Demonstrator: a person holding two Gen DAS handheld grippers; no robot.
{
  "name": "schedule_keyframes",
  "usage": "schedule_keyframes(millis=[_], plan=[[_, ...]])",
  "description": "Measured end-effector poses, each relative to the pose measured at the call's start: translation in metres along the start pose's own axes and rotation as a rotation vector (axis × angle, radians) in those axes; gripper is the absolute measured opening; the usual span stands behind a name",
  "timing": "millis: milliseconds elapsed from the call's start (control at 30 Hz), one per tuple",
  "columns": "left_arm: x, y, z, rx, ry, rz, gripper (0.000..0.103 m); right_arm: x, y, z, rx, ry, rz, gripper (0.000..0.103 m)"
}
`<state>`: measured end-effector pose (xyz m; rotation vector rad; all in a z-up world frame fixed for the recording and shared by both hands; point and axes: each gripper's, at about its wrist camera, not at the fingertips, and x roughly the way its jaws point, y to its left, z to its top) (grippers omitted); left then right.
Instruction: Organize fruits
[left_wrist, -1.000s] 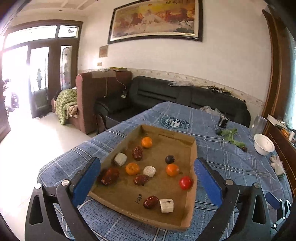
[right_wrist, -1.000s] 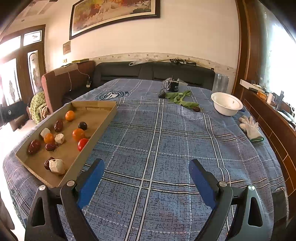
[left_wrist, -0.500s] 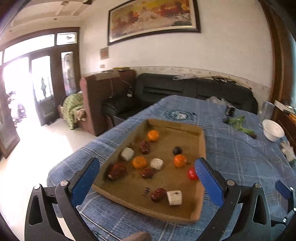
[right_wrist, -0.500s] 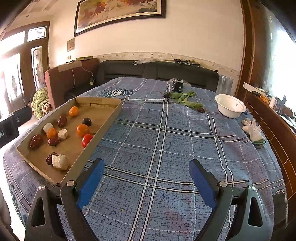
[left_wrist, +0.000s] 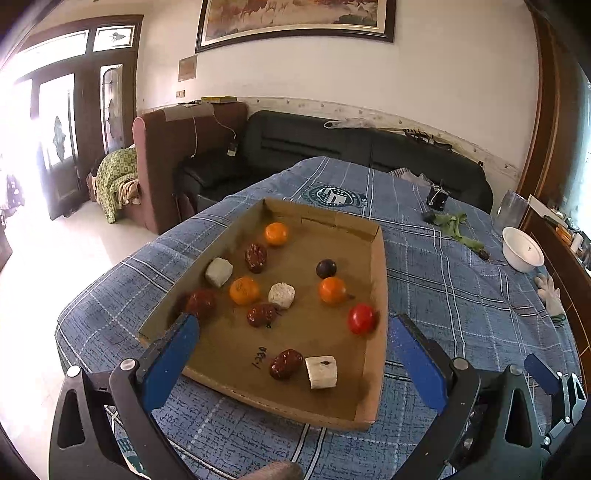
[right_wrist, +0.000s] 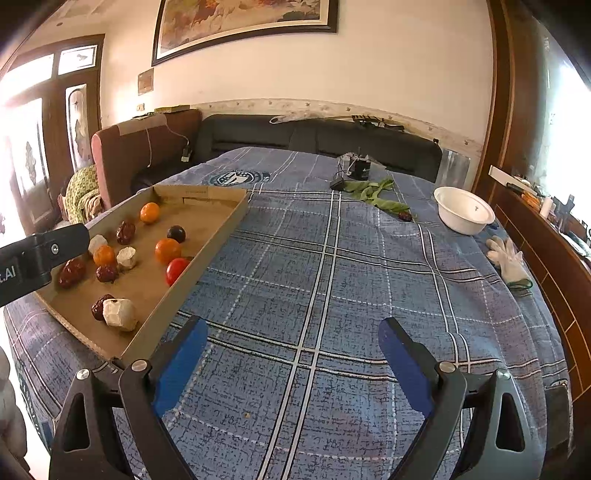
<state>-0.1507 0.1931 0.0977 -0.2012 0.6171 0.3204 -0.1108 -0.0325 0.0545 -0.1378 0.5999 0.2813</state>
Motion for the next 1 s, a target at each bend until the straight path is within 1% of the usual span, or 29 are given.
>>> schedule_keyframes(millis=[133, 533, 700, 867, 1000], plan=[[0.001, 0.001, 0.000, 0.001, -0.003, -0.004, 0.103, 0.002, 0.005, 0.000, -0.015, 0.004, 0.000, 0.097], [0.018, 0.016, -0.001, -0.033, 0.048, -0.007, 0.103, 0.006, 0.018, 0.002, -0.066, 0.015, -0.006, 0.097], [0.020, 0.022, -0.001, -0.044, 0.052, -0.011, 0.103, 0.007, 0.026, 0.003, -0.088, 0.021, -0.010, 0.097], [0.018, 0.036, 0.002, -0.074, 0.043, 0.006, 0.103, 0.007, 0.036, 0.005, -0.112, 0.022, 0.000, 0.097], [0.021, 0.050, 0.004, -0.110, 0.064, 0.015, 0.103, 0.006, 0.044, 0.006, -0.128, 0.024, 0.031, 0.097]])
